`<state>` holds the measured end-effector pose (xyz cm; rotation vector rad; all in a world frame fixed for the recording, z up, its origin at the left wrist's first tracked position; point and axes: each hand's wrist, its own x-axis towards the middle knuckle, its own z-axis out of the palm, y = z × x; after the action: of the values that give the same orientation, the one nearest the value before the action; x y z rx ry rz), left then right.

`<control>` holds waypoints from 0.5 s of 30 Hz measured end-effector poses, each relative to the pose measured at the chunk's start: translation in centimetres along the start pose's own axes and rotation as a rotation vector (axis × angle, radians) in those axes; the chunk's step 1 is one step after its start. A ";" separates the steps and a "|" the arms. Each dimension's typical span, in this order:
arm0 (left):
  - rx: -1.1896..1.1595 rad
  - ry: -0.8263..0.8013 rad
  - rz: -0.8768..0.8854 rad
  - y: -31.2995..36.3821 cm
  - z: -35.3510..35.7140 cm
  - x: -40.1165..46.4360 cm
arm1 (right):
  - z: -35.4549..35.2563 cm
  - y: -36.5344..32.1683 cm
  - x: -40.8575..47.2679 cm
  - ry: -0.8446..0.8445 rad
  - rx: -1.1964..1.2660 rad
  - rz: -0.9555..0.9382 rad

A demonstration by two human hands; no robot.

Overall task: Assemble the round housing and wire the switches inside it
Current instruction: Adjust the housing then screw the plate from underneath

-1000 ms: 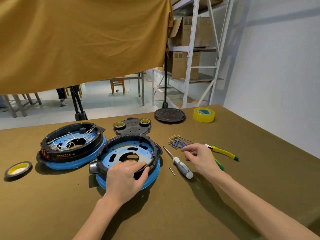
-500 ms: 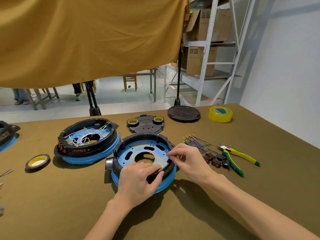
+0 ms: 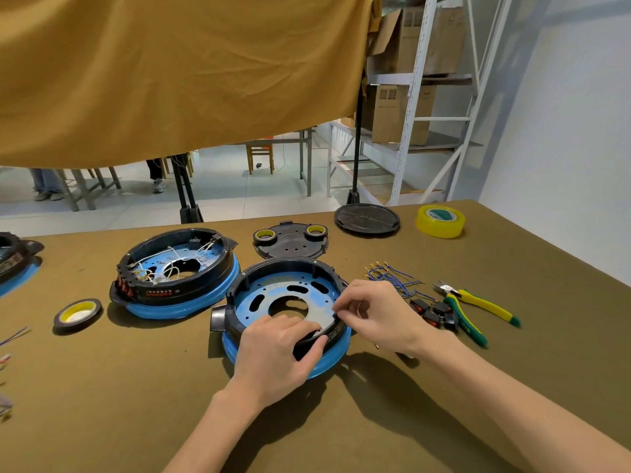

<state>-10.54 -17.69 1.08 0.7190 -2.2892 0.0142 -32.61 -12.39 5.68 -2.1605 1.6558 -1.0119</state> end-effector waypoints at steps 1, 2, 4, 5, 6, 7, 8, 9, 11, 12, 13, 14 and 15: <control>0.001 -0.006 -0.002 0.0 -0.1 0.0 | -0.1 0.2 0.0 -0.006 0.016 0.015; 0.005 -0.010 -0.005 0.1 -0.1 0.1 | -0.2 0.3 -0.1 -0.012 0.020 0.026; 0.010 -0.001 -0.012 0.3 -0.1 0.2 | -0.3 0.6 -0.3 -0.021 -0.002 0.022; 0.014 0.008 -0.018 0.5 -0.1 0.2 | -0.3 0.7 -0.5 -0.022 -0.027 0.007; 0.023 0.012 -0.022 0.7 -0.1 0.4 | -0.2 0.8 -0.6 -0.016 -0.048 -0.006; 0.040 0.010 -0.022 1.1 0.0 0.5 | -0.2 1.1 -0.7 -0.004 -0.046 -0.003; 0.061 -0.003 -0.014 1.5 0.1 0.7 | -0.2 1.3 -0.7 0.017 -0.010 0.020; 0.084 -0.019 0.001 2.0 0.4 0.9 | -0.1 1.4 -0.8 0.056 0.072 0.069; 0.117 -0.044 0.020 2.7 0.9 1.3 | 0.1 1.3 -0.7 0.187 0.486 0.284; 0.119 -0.048 0.017 3.0 1.1 1.5 | 0.0 1.1 -0.6 0.253 0.835 0.440; 0.112 -0.043 0.008 3.2 1.2 1.7 | -0.2 1.0 -0.6 0.299 1.194 0.584; 0.096 -0.037 -0.006 3.4 1.3 1.8 | -0.4 1.0 -0.8 0.340 1.445 0.688; 0.078 -0.031 -0.017 3.4 1.3 1.8 | -0.5 1.2 -0.9 0.363 1.544 0.753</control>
<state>-14.12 -15.99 1.94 0.7840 -2.3226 0.0849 -33.93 -11.86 5.03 -0.3476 0.9048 -1.5820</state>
